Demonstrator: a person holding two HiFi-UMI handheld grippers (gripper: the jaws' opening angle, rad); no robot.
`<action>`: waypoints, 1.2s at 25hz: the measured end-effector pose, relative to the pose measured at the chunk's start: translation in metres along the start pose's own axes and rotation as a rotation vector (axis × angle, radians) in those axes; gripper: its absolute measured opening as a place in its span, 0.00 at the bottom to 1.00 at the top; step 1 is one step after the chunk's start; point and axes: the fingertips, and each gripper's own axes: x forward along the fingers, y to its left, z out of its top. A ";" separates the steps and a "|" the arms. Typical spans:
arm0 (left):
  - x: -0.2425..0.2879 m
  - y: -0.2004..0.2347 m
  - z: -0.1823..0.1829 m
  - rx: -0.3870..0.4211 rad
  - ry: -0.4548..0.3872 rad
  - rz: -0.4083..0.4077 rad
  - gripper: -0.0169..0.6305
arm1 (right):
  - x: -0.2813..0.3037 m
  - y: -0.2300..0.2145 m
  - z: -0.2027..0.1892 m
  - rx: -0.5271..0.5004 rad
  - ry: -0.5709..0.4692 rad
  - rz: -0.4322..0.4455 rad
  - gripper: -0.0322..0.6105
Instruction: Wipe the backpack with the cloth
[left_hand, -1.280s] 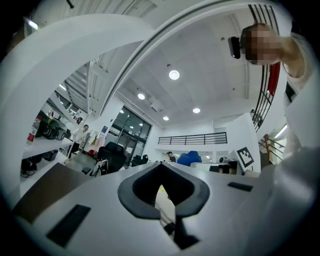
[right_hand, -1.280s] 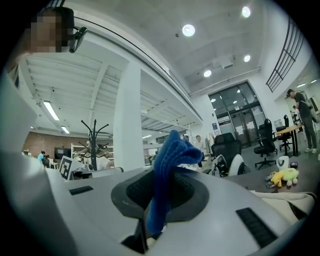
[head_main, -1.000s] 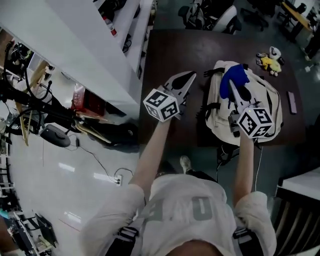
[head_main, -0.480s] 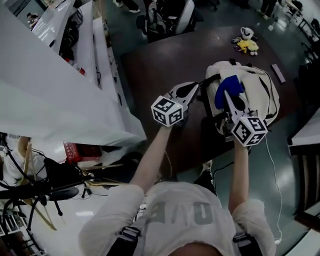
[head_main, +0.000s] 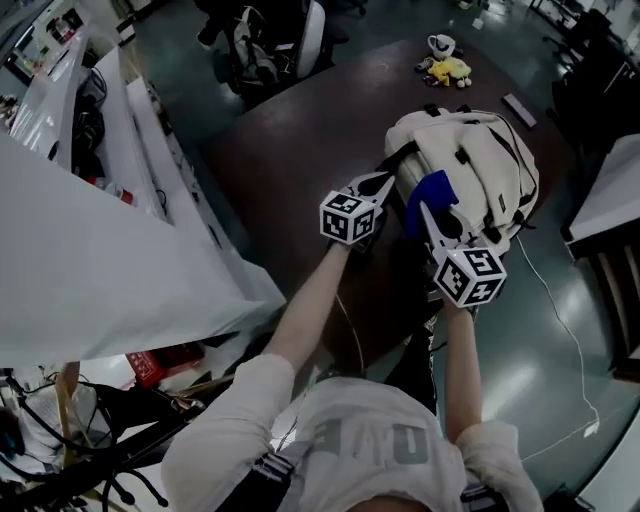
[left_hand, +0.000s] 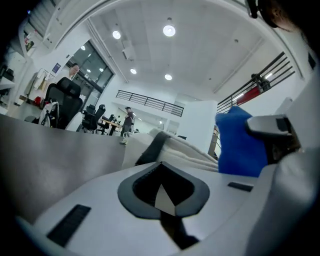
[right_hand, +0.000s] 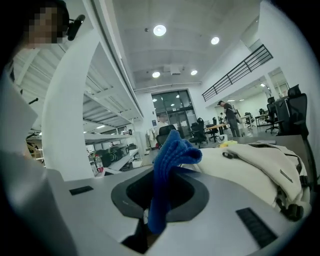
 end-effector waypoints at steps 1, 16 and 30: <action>0.004 0.009 0.001 -0.002 -0.001 0.014 0.03 | 0.002 -0.001 -0.006 0.000 0.010 -0.013 0.12; -0.007 0.064 0.054 0.058 -0.108 0.036 0.03 | 0.150 -0.034 -0.062 -0.026 0.167 -0.195 0.12; -0.067 0.105 0.065 0.075 -0.144 0.164 0.03 | 0.211 -0.047 -0.074 -0.049 0.205 -0.361 0.11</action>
